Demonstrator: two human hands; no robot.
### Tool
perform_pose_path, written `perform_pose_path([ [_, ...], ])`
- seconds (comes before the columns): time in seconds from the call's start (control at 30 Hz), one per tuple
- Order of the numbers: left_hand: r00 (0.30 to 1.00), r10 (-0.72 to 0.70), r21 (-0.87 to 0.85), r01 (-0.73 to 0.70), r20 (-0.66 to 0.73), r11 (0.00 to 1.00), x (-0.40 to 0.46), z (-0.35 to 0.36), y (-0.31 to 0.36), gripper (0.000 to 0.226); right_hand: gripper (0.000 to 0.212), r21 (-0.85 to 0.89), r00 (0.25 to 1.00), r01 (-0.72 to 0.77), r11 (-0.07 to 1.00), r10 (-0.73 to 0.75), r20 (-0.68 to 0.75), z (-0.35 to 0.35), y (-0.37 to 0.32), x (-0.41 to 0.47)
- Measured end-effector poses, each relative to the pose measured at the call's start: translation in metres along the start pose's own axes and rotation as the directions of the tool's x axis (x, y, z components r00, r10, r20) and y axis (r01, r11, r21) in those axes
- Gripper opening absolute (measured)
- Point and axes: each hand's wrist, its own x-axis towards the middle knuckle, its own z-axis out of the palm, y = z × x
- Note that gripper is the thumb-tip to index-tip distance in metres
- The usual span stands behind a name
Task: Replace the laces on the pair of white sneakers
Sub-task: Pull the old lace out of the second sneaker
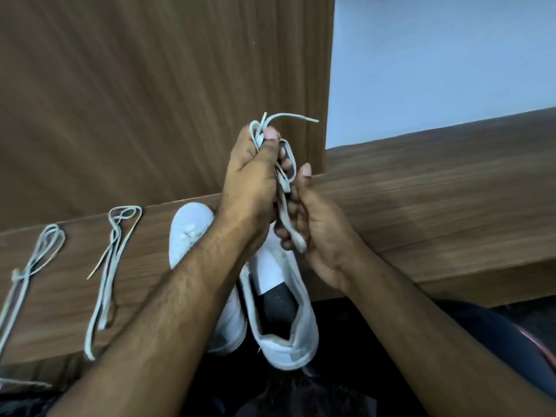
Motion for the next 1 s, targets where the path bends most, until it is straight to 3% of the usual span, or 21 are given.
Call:
perform_pose_path([
  [0.1, 0.988, -0.039, 0.059, 0.031, 0.146, 0.998, 0.024, 0.020, -0.015, 0.018, 0.043, -0.266, 0.961, 0.057, 0.962, -0.125, -0.246, -0.025, -0.008, 0.006],
  [0.17, 0.973, -0.070, 0.085, 0.052, 0.219, 0.995, 0.040, 0.031, -0.028, 0.014, 0.038, -0.254, 0.919, 0.011, 0.967, -0.110, -0.379, -0.043, -0.010, 0.014],
  [0.23, 0.972, -0.083, 0.181, 0.043, 0.219, 0.983, 0.053, 0.039, -0.045, 0.021, 0.035, -0.263, 0.882, 0.010, 0.965, -0.133, -0.453, -0.058, -0.011, 0.024],
  [0.3, 0.974, -0.094, 0.326, 0.022, 0.208, 0.945, 0.061, 0.039, -0.061, 0.023, 0.033, -0.437, 0.847, -0.005, 0.899, -0.229, -0.480, -0.070, -0.010, 0.035],
  [0.37, 0.948, -0.173, 0.519, 0.011, 0.266, 0.855, 0.068, 0.037, -0.074, 0.037, 0.022, -0.628, 0.826, -0.084, 0.774, -0.298, -0.479, -0.086, -0.008, 0.046],
  [0.43, 0.911, -0.294, 0.660, 0.033, 0.289, 0.751, 0.070, 0.033, -0.078, 0.060, 0.016, -0.741, 0.869, -0.211, 0.637, -0.224, -0.440, -0.095, -0.007, 0.049],
  [0.53, 0.933, -0.267, 0.848, -0.068, 0.241, 0.526, 0.075, 0.027, -0.081, 0.063, 0.046, -0.853, 0.919, -0.319, 0.413, -0.087, -0.385, -0.098, 0.002, 0.047],
  [0.6, 0.940, -0.220, 0.903, -0.156, 0.260, 0.401, 0.079, 0.025, -0.079, 0.055, 0.051, -0.888, 0.934, -0.268, 0.373, -0.124, -0.334, -0.094, 0.004, 0.045],
  [0.8, 0.953, -0.148, 0.941, -0.222, 0.265, 0.256, 0.071, 0.006, -0.060, 0.046, 0.040, -0.943, 0.947, -0.148, 0.298, -0.232, -0.222, -0.079, 0.003, 0.042],
  [1.0, 0.985, -0.115, 0.971, -0.102, 0.129, 0.217, 0.052, -0.044, -0.025, 0.040, 0.031, -0.960, 0.962, 0.014, 0.280, -0.267, -0.063, -0.039, 0.001, 0.034],
])
